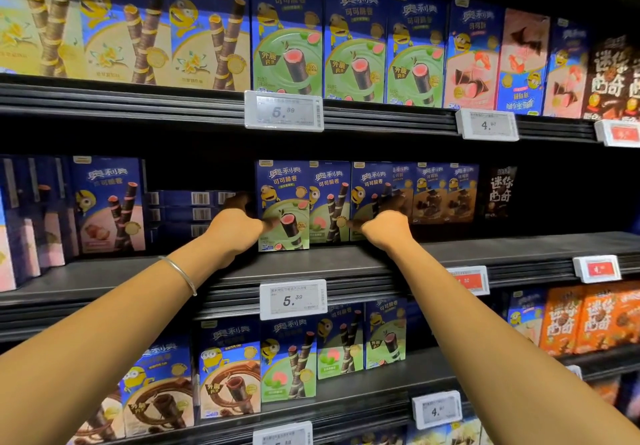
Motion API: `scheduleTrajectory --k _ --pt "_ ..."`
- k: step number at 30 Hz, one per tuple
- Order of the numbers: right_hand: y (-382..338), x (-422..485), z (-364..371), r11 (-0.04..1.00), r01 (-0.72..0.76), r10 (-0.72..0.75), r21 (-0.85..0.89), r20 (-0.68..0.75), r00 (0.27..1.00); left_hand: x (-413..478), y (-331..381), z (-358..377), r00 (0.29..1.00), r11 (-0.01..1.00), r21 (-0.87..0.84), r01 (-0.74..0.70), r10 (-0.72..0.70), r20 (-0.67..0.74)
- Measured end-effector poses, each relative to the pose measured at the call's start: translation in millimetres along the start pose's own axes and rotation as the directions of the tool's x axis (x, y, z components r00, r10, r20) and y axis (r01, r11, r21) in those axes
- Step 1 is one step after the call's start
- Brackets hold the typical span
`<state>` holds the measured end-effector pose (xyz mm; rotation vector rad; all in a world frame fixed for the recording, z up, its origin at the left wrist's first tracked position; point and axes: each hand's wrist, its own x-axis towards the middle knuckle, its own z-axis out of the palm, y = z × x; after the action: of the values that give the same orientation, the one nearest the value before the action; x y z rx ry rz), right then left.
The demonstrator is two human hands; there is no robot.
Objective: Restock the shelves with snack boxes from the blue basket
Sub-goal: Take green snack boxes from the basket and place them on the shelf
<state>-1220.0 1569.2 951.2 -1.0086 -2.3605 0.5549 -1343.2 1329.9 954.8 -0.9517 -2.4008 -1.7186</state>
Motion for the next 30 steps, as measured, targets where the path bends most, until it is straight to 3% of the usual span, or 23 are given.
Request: scheduleTrajectory --k 11,20,25,28,30 --pt "6.7 -1.0 -2.6 0.992 -0.007 0.01 0.124 -0.026 1.0 -3.7 0.8 -5.3 1.0 0.991 0.131 0.016 -0.014 -0.014" --pt "13.1 -8.6 -7.1 0.936 0.008 0.008 0.351 -0.046 0.999 -2.5 2.3 0.6 0.997 0.975 0.214 0.065 -0.055 -0.052" --pt "13.9 -21.2 -14.0 0.899 0.044 -0.032 0.437 -0.034 0.999 -5.4 9.0 2.4 0.989 0.989 0.061 0.132 -0.128 -0.07" --pt "11.9 -34.4 -20.2 0.873 0.036 -0.032 0.487 -0.017 0.999 -11.8 19.6 -4.3 0.975 0.973 -0.167 0.157 -0.18 -0.131" --pt "13.8 -45.5 -25.9 0.835 0.031 -0.03 0.55 -0.012 0.999 -25.9 28.3 -7.9 0.965 0.942 -0.321 0.098 -0.168 -0.199"
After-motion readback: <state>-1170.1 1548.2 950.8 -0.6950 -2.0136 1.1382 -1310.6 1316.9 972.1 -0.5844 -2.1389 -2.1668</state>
